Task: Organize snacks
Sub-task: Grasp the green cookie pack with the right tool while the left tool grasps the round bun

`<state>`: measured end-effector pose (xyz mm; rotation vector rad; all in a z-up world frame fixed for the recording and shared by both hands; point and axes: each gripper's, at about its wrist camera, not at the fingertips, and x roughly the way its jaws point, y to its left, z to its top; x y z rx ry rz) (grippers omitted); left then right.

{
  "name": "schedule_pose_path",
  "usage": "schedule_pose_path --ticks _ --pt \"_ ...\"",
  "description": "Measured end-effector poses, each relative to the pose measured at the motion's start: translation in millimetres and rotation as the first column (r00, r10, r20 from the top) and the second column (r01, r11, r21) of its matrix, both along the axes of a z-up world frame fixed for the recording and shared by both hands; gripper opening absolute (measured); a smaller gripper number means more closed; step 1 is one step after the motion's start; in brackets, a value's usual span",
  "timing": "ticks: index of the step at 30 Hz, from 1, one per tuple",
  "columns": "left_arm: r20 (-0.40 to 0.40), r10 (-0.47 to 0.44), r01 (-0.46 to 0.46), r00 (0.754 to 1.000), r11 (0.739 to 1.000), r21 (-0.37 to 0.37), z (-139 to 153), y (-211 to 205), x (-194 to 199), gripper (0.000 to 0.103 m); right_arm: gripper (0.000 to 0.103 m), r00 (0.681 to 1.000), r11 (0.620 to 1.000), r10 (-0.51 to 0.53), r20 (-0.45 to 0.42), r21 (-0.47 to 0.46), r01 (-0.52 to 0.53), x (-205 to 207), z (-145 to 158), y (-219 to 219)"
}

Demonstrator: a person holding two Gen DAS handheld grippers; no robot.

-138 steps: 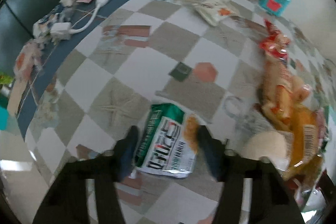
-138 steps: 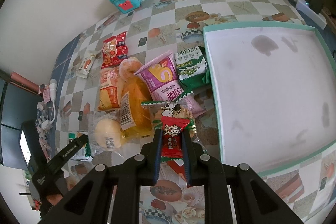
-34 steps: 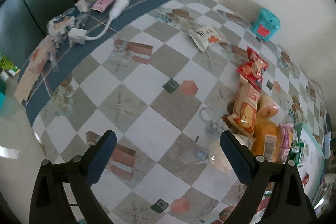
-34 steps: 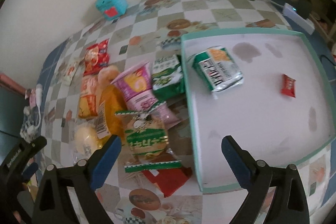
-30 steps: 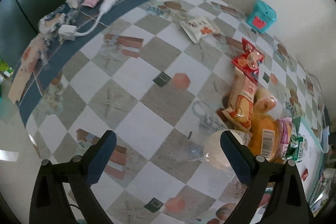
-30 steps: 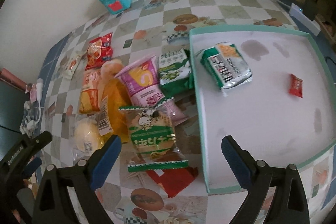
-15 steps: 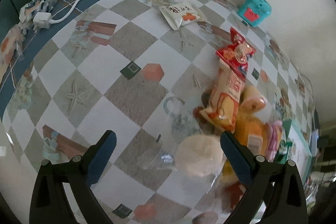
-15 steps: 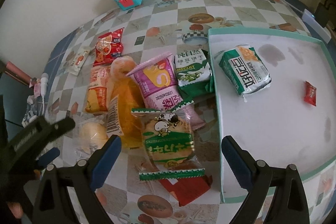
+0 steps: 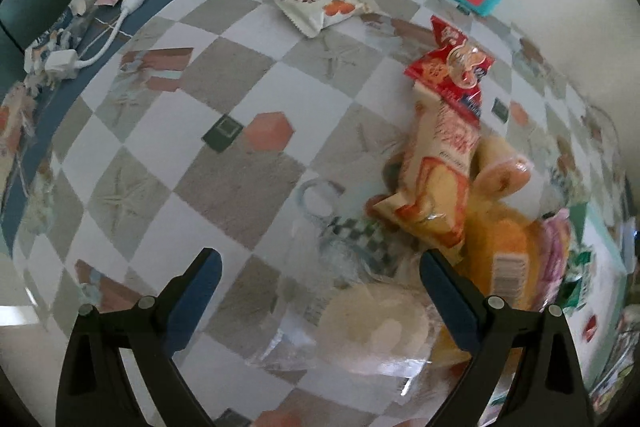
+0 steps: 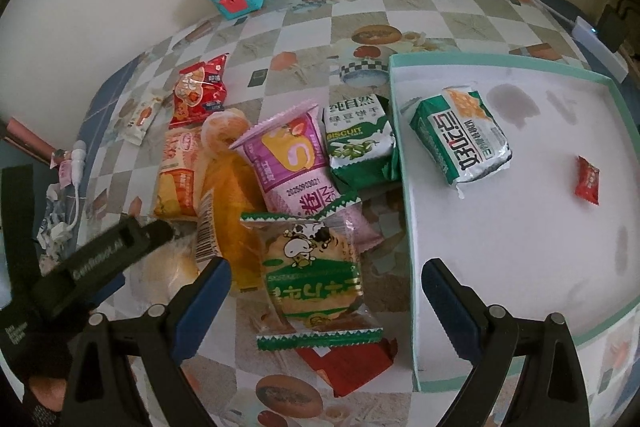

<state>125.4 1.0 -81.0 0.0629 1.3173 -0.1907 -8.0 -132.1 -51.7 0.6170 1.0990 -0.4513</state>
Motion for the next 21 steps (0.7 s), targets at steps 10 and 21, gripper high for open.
schedule_pose_path --ticks 10,21 --pt "-0.044 0.012 -0.011 0.999 1.0 0.014 1.3 29.2 -16.8 0.099 0.097 1.0 1.0 0.003 -0.017 0.012 -0.003 -1.8 -2.9 -1.2" --pt "0.018 0.0 0.0 1.0 1.0 0.01 20.4 25.6 -31.6 0.099 0.081 0.998 0.998 0.043 -0.055 -0.05 -0.045 2.4 -5.1 6.6"
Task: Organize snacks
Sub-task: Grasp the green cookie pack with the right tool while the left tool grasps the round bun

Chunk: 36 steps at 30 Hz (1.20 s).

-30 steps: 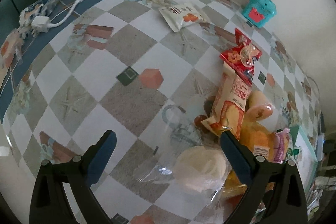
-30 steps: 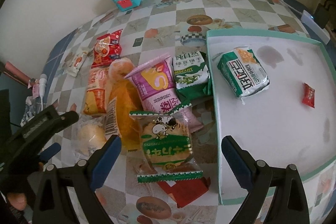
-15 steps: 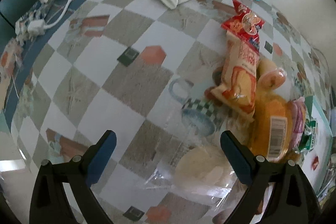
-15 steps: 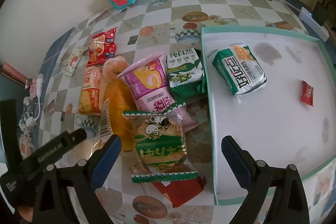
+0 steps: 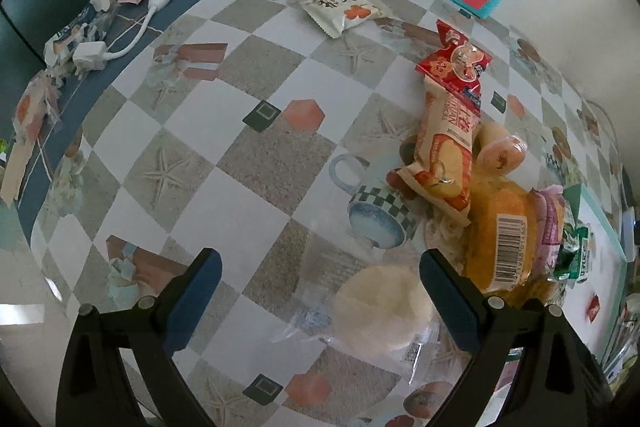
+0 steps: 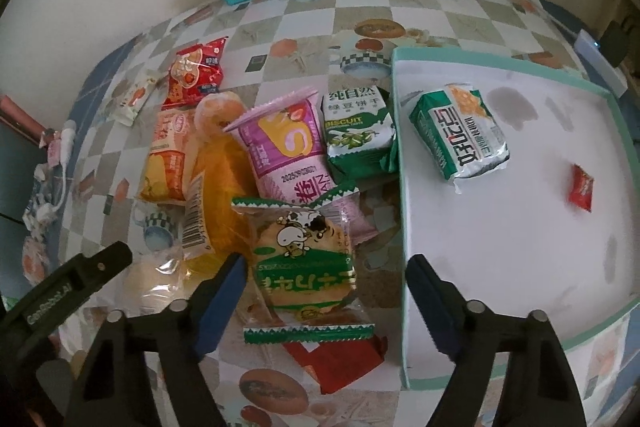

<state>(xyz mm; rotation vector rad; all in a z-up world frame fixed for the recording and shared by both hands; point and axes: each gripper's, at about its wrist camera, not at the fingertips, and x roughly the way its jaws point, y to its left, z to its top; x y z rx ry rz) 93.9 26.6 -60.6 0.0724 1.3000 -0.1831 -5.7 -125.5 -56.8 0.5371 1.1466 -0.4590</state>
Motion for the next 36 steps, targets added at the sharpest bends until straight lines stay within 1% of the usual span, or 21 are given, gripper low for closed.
schedule_pose_path --ticks 4,10,12,13,15,17,20,21,23,24,28,30,31,32,34,36 --pt "0.0 -0.026 0.026 1.0 1.0 0.006 0.3 -7.8 -3.5 0.099 0.079 1.0 1.0 -0.003 0.003 0.006 0.003 -1.7 1.6 -1.7" --pt "-0.015 -0.109 0.11 0.994 0.994 0.017 -4.0 -24.1 -8.7 0.099 0.078 0.999 1.0 0.026 0.02 0.0 -0.026 -0.9 8.9 4.2" --pt "-0.021 -0.135 0.135 0.991 0.991 0.021 -6.1 -28.2 -10.3 0.099 0.078 0.999 0.999 0.036 0.015 0.008 -0.036 0.8 7.1 6.4" --pt "-0.023 -0.143 0.143 0.99 0.989 0.03 -7.5 -30.3 -11.2 0.099 0.076 0.999 0.999 0.037 0.01 0.013 -0.037 1.2 5.4 6.6" --pt "-0.028 -0.156 0.157 0.987 0.987 0.04 -11.8 -33.4 -11.1 0.099 0.074 0.999 0.999 0.033 -0.003 0.024 -0.033 1.6 1.1 5.5" --pt "-0.037 -0.162 0.164 0.986 0.986 0.039 -13.3 -34.6 -11.6 0.099 0.074 1.0 0.999 0.024 -0.012 0.046 -0.024 0.3 -3.7 3.0" --pt "-0.051 -0.176 0.179 0.983 0.982 0.059 -17.7 -38.1 -12.1 0.099 0.072 0.999 0.998 0.025 -0.021 0.065 -0.023 0.2 -8.4 2.0" --pt "-0.059 -0.176 0.179 0.983 0.982 0.056 -21.7 -42.9 -10.6 0.099 0.07 0.999 0.998 0.024 -0.026 0.066 -0.023 0.5 -10.0 2.3" --pt "-0.103 -0.172 0.176 0.98 0.984 0.035 -29.1 -43.9 -8.5 0.099 0.064 0.999 0.998 0.028 -0.023 0.063 -0.027 1.1 -9.6 3.3" --pt "-0.109 -0.168 0.172 0.98 0.985 0.031 -31.2 -43.4 -8.0 0.099 0.061 0.999 0.997 0.028 -0.021 0.068 -0.027 1.1 -9.6 3.3" --pt "-0.124 -0.147 0.151 0.981 0.988 0.019 -34.0 -40.9 -4.6 0.099 0.059 1.0 0.997 0.019 -0.017 0.074 -0.018 -0.1 -9.1 1.2" --pt "-0.121 -0.145 0.148 0.982 0.989 0.015 -33.2 -36.1 -2.8 0.099 0.055 1.0 0.997 0.015 -0.013 0.075 -0.014 -0.6 -7.9 0.0" --pt "-0.115 -0.148 0.15 0.982 0.989 0.014 -31.6 -36.4 -2.8 0.098 0.053 1.0 0.997 0.015 -0.011 0.074 -0.014 -1.0 -7.1 -0.3" --pt "-0.111 -0.15 0.153 0.982 0.988 0.014 -30.3 -35.9 -3.0 0.091 0.053 1.0 0.997 0.013 -0.009 0.07 -0.013 -1.6 -5.4 -0.8" --pt "-0.11 -0.155 0.156 0.982 0.988 0.005 -28.3 -36.2 -2.8 0.088 0.053 1.0 0.998 0.01 -0.004 0.067 -0.009 -2.4 -3.1 -1.3" --pt "-0.109 -0.16 0.162 0.981 0.987 0.002 -26.2 -34.9 1.5 0.081 0.053 1.0 0.998 0.006 0.006 0.066 -0.006 -3.3 0.2 -2.1"
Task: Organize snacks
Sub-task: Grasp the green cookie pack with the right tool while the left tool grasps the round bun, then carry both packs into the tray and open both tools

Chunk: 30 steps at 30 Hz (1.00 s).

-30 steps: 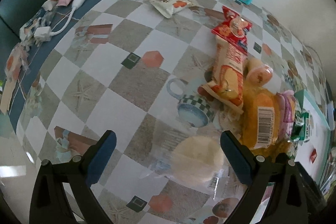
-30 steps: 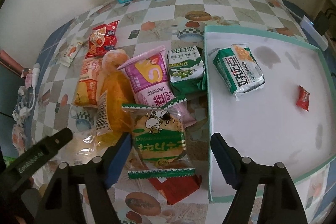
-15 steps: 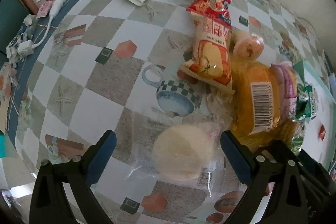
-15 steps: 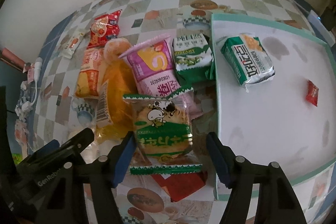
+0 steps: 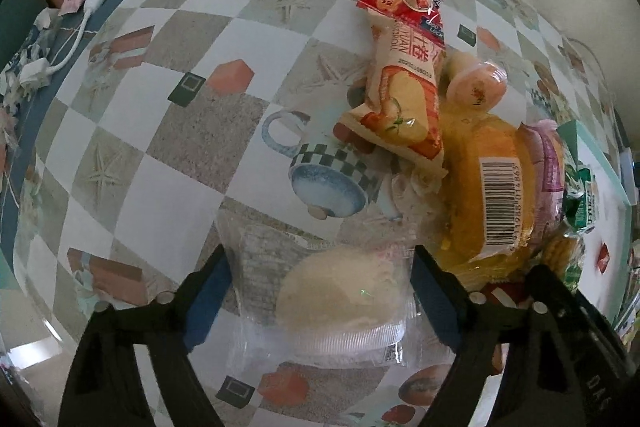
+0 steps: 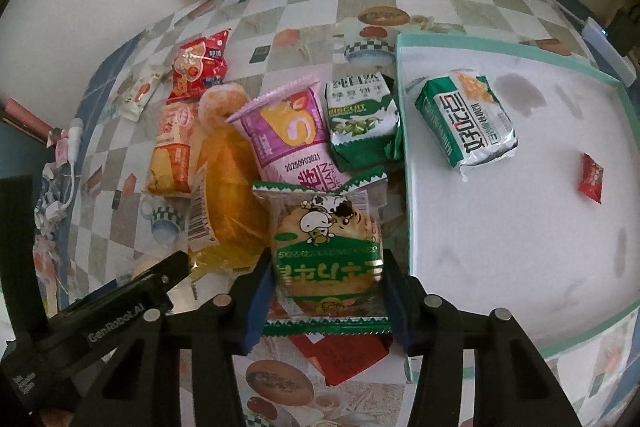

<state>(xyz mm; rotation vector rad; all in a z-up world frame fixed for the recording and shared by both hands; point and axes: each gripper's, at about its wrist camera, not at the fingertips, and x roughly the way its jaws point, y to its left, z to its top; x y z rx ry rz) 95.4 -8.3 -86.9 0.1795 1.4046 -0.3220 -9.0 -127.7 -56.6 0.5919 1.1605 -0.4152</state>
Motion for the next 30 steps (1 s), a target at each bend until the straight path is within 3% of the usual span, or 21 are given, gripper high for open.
schedule_pose_path --ticks 5,18,25,30 --pt "0.022 0.007 -0.007 1.0 1.0 -0.014 13.6 -1.8 1.2 0.069 0.053 1.0 1.0 -0.011 0.021 -0.004 0.011 -1.4 7.5 -0.9" --pt "0.167 0.07 -0.056 0.984 0.994 -0.089 64.6 12.6 0.2 0.067 0.053 0.995 0.998 -0.065 0.079 -0.004 0.065 -14.9 32.2 -12.3" --pt "0.204 0.045 -0.018 0.978 0.991 -0.129 75.5 -1.4 -18.0 0.067 0.053 0.982 0.984 -0.18 0.063 -0.001 0.181 -34.8 33.1 -43.6" --pt "0.231 -0.019 0.058 0.973 0.985 -0.161 86.7 -27.1 -38.0 0.067 0.053 0.949 0.951 -0.309 0.056 -0.002 0.31 -62.5 30.2 -79.3"
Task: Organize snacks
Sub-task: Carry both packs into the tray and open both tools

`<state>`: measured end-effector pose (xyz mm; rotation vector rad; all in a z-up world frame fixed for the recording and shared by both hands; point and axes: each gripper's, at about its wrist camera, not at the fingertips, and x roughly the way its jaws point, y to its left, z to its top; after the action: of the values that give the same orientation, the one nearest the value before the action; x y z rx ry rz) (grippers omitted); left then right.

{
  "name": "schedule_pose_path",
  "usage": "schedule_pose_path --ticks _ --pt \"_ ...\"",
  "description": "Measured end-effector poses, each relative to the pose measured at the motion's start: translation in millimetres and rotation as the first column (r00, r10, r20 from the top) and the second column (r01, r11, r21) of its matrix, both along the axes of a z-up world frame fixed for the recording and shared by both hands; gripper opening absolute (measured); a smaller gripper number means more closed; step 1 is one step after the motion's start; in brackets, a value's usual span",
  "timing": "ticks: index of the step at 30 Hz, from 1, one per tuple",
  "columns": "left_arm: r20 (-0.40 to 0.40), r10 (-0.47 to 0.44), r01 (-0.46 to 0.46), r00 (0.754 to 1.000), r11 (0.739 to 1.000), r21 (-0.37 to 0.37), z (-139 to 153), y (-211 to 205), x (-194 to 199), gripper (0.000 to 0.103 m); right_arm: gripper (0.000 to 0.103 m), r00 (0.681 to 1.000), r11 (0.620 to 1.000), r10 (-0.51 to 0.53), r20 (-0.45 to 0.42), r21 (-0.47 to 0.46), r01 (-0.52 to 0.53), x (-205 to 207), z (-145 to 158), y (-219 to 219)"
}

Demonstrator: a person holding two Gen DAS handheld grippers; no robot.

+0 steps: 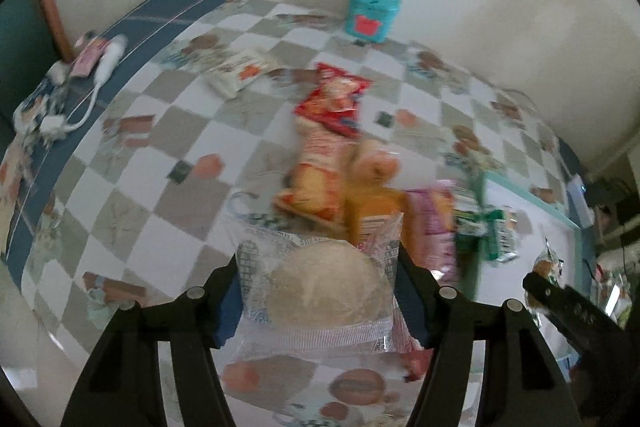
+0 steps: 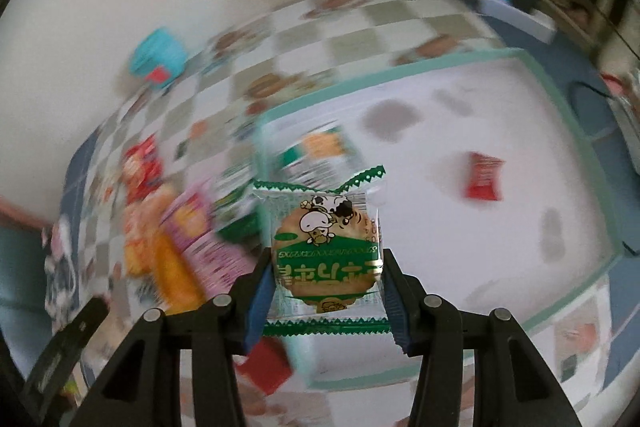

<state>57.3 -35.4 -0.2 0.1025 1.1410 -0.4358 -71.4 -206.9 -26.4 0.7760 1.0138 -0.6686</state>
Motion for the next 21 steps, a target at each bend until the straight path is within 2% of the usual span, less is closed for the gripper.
schedule_pose_path --ticks 6,10,16,21 --pt "0.026 -0.133 0.133 0.991 0.991 -0.004 7.1 -45.2 -29.5 0.067 0.053 0.98 0.98 -0.196 -0.021 0.022 0.197 -49.5 -7.8 -50.0" --pt "0.042 -0.221 0.221 0.974 0.975 0.009 7.3 -75.9 -51.1 0.067 0.053 0.959 0.96 -0.281 -0.047 0.011 0.281 -74.0 -11.2 -68.9" --pt "0.042 -0.34 0.34 0.939 0.94 0.018 -0.7 -124.5 -78.0 0.067 0.053 0.916 0.918 -0.395 -0.067 -0.002 0.396 -106.5 -14.1 -89.2" --pt "0.002 -0.43 0.43 0.903 0.903 0.002 -15.8 -158.2 -97.8 0.068 0.053 0.885 0.888 -0.459 -0.081 0.0 0.46 -121.9 -19.8 -96.9"
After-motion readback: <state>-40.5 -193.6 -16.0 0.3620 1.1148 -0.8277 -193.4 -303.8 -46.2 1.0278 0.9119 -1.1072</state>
